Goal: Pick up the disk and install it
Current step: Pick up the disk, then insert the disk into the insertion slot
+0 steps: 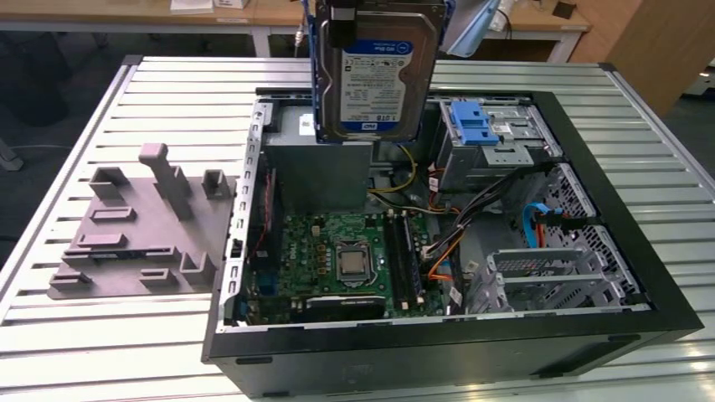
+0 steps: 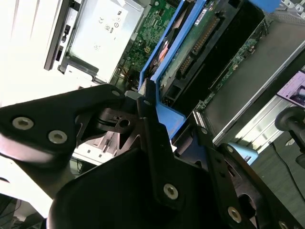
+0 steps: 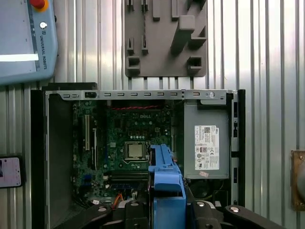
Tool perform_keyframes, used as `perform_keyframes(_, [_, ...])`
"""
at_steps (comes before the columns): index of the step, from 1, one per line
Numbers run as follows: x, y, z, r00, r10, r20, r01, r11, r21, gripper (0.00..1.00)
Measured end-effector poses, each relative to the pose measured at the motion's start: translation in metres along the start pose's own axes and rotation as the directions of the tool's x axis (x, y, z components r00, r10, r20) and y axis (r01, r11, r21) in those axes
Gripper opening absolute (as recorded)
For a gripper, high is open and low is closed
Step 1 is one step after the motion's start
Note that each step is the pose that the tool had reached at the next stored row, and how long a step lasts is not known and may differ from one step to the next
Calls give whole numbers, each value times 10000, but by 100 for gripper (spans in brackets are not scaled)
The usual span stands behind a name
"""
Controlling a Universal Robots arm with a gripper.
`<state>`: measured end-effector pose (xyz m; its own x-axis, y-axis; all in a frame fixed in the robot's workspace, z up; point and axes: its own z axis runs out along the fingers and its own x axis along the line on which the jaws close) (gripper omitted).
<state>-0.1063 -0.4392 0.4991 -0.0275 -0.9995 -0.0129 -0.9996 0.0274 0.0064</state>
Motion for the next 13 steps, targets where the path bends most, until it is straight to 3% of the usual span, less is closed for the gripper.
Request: perform_keyframes(13, [6, -2, 0, 10000, -1, 0, 1, 10000, 0, 36])
